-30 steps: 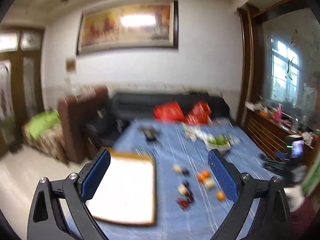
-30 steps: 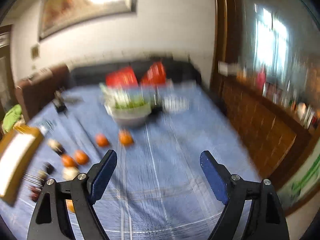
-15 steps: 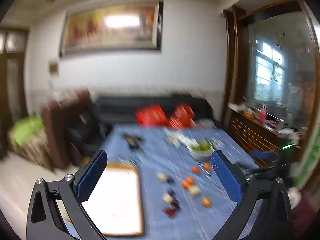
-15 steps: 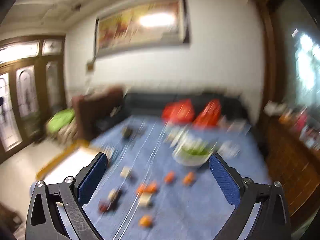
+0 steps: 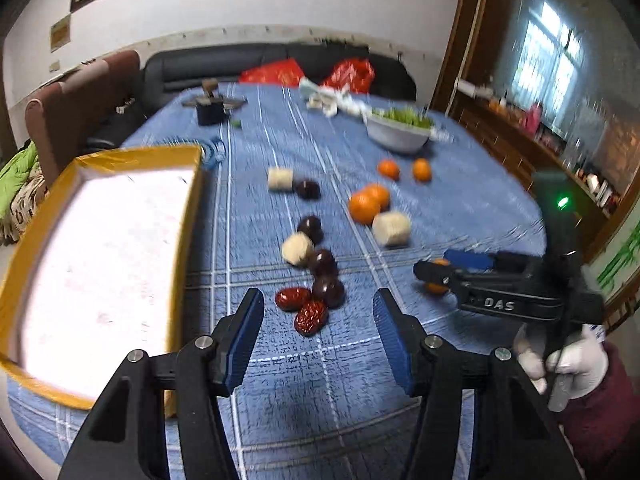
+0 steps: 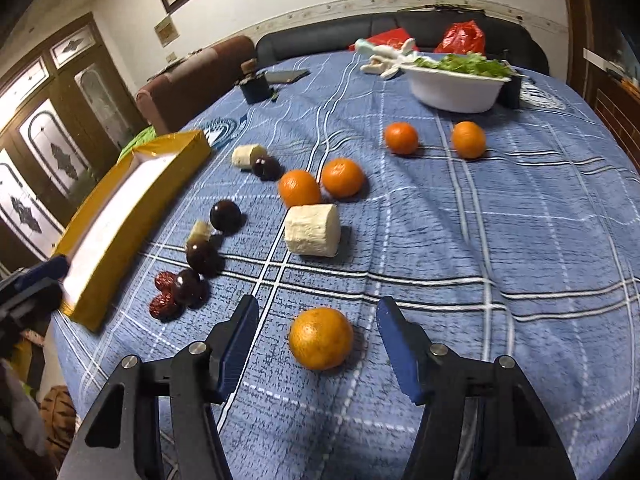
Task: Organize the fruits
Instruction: 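Grasp a red date with the left tool while the right tool grasps an orange, then carry both into the yellow tray and open both tools to release them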
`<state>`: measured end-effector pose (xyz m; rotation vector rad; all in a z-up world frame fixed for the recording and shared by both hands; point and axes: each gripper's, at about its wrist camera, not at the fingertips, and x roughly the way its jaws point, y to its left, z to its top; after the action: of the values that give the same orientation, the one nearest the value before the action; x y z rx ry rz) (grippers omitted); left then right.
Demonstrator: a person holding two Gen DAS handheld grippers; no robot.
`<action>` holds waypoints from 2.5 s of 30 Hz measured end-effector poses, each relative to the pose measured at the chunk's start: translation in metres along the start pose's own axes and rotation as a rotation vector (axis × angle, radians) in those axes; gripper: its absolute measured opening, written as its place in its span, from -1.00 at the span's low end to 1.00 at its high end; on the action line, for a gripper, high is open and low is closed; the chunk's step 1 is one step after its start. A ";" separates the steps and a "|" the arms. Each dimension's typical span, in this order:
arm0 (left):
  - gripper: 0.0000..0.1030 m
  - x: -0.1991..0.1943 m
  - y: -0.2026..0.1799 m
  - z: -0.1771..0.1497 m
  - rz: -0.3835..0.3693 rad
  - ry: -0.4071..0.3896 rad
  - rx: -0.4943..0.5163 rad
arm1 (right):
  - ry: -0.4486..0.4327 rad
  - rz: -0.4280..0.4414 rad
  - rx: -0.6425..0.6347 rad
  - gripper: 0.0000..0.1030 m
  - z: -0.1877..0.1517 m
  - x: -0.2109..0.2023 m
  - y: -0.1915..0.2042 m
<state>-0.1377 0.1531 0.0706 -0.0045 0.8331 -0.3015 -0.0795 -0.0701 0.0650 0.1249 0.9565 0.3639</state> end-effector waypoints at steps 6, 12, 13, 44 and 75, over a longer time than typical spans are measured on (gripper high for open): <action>-0.24 0.044 0.001 -0.005 0.017 0.094 0.013 | -0.006 0.005 -0.017 0.29 -0.007 0.006 0.002; -0.36 0.067 0.002 -0.008 0.023 0.142 0.002 | 0.004 0.012 -0.028 0.25 -0.008 0.011 0.004; -0.43 0.070 0.002 -0.009 0.021 0.152 0.003 | 0.004 0.013 -0.029 0.25 -0.008 0.011 0.004; -0.51 -0.035 0.122 0.001 0.146 -0.093 -0.274 | -0.046 0.095 -0.200 -0.29 0.019 -0.033 0.101; 0.37 -0.064 0.224 -0.038 0.241 -0.111 -0.572 | 0.068 0.295 -0.435 0.35 0.015 0.068 0.276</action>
<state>-0.1469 0.3884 0.0643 -0.4480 0.7774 0.1690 -0.1001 0.2128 0.0933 -0.1462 0.9066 0.8435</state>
